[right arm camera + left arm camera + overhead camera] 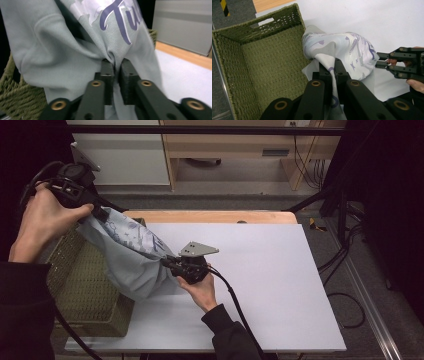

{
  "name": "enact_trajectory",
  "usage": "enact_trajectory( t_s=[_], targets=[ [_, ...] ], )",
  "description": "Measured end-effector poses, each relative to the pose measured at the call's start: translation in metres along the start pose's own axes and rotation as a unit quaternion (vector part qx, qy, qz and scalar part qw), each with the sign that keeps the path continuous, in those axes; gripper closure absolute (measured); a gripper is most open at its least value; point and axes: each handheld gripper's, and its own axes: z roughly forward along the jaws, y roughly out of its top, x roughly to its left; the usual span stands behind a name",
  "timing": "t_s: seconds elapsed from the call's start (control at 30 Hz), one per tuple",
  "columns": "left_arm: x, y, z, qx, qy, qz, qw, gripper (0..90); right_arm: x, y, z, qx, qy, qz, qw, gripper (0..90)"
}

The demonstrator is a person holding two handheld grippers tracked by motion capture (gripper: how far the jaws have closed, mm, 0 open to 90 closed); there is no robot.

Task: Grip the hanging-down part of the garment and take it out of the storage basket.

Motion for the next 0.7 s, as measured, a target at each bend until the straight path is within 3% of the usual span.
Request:
enact_trajectory(
  t_s=[0.1,0.17,0.23,0.33,0.47,0.7],
  targets=[
    [0.001,0.000,0.000,-0.001,-0.002,0.001,1.0000,87.6,0.003,0.000,-0.002,0.005,0.001,-0.016,0.9999,67.9],
    [0.001,0.000,0.000,-0.001,-0.004,0.001,1.0000,87.6,0.007,0.004,-0.015,-0.007,0.003,-0.027,0.9996,48.6],
    [0.001,0.000,0.000,-0.002,-0.003,0.001,1.0000,87.6,0.007,0.005,-0.019,-0.013,0.005,-0.032,0.9994,46.2],
    [0.001,0.000,0.001,-0.001,-0.005,0.000,1.0000,87.6,0.008,0.006,-0.037,-0.034,-0.002,-0.028,0.9990,31.3],
    [0.000,0.001,0.002,-0.001,-0.005,0.001,1.0000,87.6,0.003,0.006,-0.062,-0.046,-0.036,-0.026,0.9979,18.3],
    [0.001,0.000,0.002,-0.001,-0.007,-0.001,1.0000,87.6,-0.013,-0.003,-0.103,-0.049,-0.090,-0.012,0.9947,8.7]
  ],
)
